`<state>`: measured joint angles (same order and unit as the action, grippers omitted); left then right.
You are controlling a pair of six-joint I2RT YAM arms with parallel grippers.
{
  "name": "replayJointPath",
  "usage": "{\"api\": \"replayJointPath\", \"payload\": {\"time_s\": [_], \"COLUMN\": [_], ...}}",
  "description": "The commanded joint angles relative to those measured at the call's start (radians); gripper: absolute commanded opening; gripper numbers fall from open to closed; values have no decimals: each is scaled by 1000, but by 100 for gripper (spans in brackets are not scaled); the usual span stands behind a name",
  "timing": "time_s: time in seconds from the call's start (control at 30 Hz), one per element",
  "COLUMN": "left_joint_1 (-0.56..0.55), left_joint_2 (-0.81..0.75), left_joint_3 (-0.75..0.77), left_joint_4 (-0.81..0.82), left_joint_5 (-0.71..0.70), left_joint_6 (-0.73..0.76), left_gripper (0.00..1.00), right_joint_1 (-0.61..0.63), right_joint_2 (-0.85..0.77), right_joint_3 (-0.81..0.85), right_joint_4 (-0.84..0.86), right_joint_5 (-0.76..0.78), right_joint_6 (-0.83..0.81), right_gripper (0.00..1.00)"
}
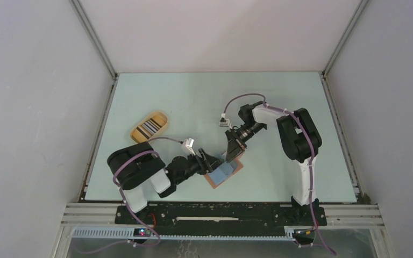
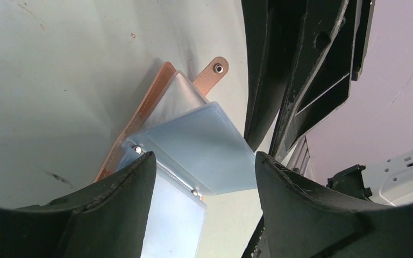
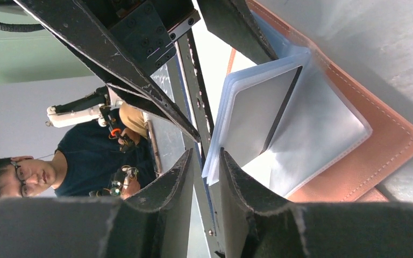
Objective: Put the credit cards into the card holder
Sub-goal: Open the card holder at the center of the board.
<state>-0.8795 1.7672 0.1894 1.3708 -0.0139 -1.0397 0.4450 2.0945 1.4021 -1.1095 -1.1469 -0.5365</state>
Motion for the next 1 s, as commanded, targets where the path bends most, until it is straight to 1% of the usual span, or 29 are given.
{"api": "replayJointPath", "payload": {"time_s": [0.0, 0.3, 0.5, 0.57, 0.77, 0.97], "left_joint_1": [7, 15, 22, 26, 29, 31], "left_joint_2": [-25, -17, -15, -16, -6, -7], "left_joint_3": [-23, -34, -44, -44, -45, -51], "left_joint_4": [70, 93, 106, 105, 107, 105], "left_joint_5": [-27, -24, -21, -19, -12, -1], "left_joint_6": [0, -14, -25, -30, -44, -56], "left_gripper": [73, 71, 65, 60, 47, 40], "right_joint_1": [13, 38, 44, 43, 43, 43], "right_joint_2": [22, 44, 50, 48, 41, 19], "right_joint_3": [32, 40, 43, 43, 41, 24], "right_joint_4": [-26, -32, -32, -30, -19, 28], "right_joint_5": [-34, -33, -27, -25, -5, 43], "right_joint_6": [-23, -24, -22, -22, -15, 19], "right_gripper": [31, 25, 21, 20, 23, 27]}}
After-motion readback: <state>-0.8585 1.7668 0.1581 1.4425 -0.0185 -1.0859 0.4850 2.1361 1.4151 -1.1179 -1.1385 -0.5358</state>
